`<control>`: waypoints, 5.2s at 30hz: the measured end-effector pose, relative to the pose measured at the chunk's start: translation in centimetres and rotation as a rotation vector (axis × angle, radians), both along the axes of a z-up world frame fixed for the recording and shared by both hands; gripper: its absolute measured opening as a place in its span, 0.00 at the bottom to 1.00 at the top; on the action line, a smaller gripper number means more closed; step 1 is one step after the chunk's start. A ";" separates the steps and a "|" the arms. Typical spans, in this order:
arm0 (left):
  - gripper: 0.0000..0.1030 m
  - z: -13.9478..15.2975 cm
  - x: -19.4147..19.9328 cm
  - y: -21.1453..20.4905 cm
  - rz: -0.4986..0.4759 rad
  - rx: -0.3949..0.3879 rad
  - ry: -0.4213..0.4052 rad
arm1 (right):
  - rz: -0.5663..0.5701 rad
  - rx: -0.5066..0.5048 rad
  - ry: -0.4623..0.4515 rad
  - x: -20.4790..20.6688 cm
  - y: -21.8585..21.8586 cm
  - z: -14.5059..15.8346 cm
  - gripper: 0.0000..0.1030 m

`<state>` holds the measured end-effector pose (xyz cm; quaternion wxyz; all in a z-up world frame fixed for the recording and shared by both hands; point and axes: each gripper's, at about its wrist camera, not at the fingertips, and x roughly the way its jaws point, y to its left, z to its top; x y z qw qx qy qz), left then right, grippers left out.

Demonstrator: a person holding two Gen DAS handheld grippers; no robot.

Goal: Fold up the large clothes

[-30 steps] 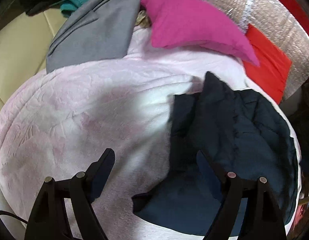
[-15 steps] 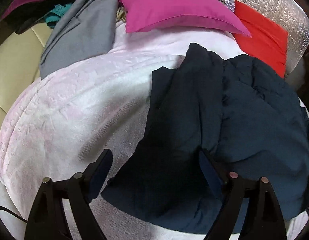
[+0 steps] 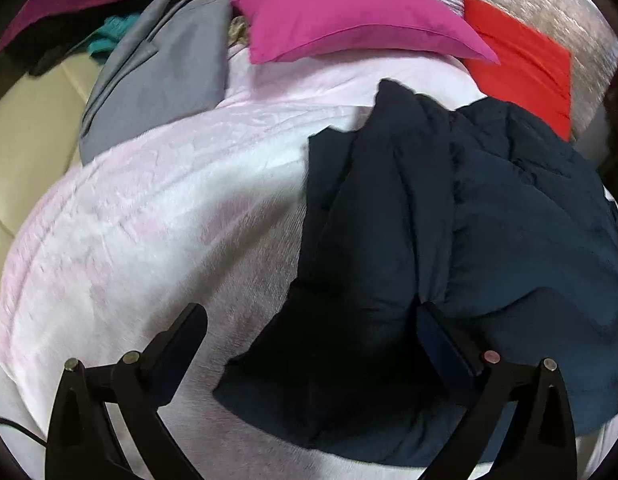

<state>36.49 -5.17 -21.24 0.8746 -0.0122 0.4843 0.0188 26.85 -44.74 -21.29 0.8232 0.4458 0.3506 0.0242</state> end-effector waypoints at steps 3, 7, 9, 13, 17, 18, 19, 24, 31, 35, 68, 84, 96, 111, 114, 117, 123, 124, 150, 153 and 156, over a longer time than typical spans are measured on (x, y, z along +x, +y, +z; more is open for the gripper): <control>1.00 2.8 -1.2 -0.1 0.009 0.004 -0.125 | 0.007 -0.125 -0.025 -0.6 0.4 2.3 0.55; 1.00 4.4 -2.3 -1.3 -0.064 -0.015 -0.193 | 0.024 -0.172 -0.015 -0.5 0.7 2.8 0.46; 1.00 3.4 -2.0 -1.9 -0.096 -0.011 -0.150 | 0.024 -0.177 0.075 0.4 0.6 1.2 0.46; 1.00 0.2 -0.8 -2.9 -0.148 0.020 -0.015 | 0.025 -0.079 0.116 0.9 -0.8 -1.1 0.32; 1.00 1.4 -1.3 -2.5 -0.148 -0.002 -0.041 | 0.020 -0.062 0.045 -0.1 -1.8 0.5 0.32; 1.00 1.8 -1.4 -2.3 -0.145 -0.011 -0.061 | 0.010 -0.072 0.027 -0.4 -2.2 1.0 0.33; 1.00 2.4 -1.6 -1.8 -0.138 -0.027 -0.081 | -0.008 -0.083 0.010 -0.8 -2.8 1.4 0.43; 1.00 3.3 -1.5 1.2 -0.121 -0.189 -0.085 | -0.079 -0.051 -0.009 -2.1 -5.9 1.3 0.80; 1.00 1.9 0.6 4.7 -0.096 -0.290 -0.023 | -0.023 -0.011 0.070 -0.6 -7.3 -1.7 0.80; 1.00 0.9 1.2 6.0 -0.101 -0.398 0.012 | 0.031 0.001 0.088 0.5 -7.3 -3.0 0.80; 0.32 -1.5 2.3 4.0 -0.088 -0.685 0.068 | 0.084 -0.062 0.015 3.0 -3.5 -2.3 0.39; 0.24 2.2 -1.9 7.2 -0.109 -0.703 0.002 | 0.188 -0.119 -0.057 0.5 -0.8 1.3 0.34; 0.76 -2.8 0.8 6.5 -0.033 -0.580 0.241 | 0.159 -0.001 0.121 1.2 -3.4 -2.9 0.61; 0.41 -1.3 -1.6 6.9 -0.076 -0.558 0.164 | 0.172 -0.152 0.100 1.2 -1.2 -1.9 0.42; 0.52 -2.1 -1.1 6.6 -0.061 -0.557 0.186 | 0.166 -0.115 0.127 1.5 -1.6 -3.1 0.42; 0.63 -3.5 -0.6 6.9 -0.029 -0.617 0.212 | 0.167 -0.075 0.129 1.7 -2.2 -3.9 0.42; 0.27 -1.4 -1.4 6.0 -0.063 -0.556 0.119 | 0.163 -0.153 0.087 1.2 -1.2 -2.7 0.38; 0.25 -0.9 -1.5 5.7 -0.067 -0.547 0.103 | 0.163 -0.173 0.077 1.0 -0.9 -2.2 0.35; 0.60 -2.3 -9.3 9.1 -0.015 -0.493 0.191 | 0.085 -0.139 0.145 -9.6 -1.0 -3.4 0.63; 0.60 -0.5 -11.0 10.0 0.005 -0.458 0.134 | -0.010 -0.225 0.100 -12.5 -2.0 -0.6 0.66; 0.61 2.5 -13.7 10.0 0.035 -0.304 0.006 | -0.023 -0.321 0.019 -14.7 -2.0 2.4 0.66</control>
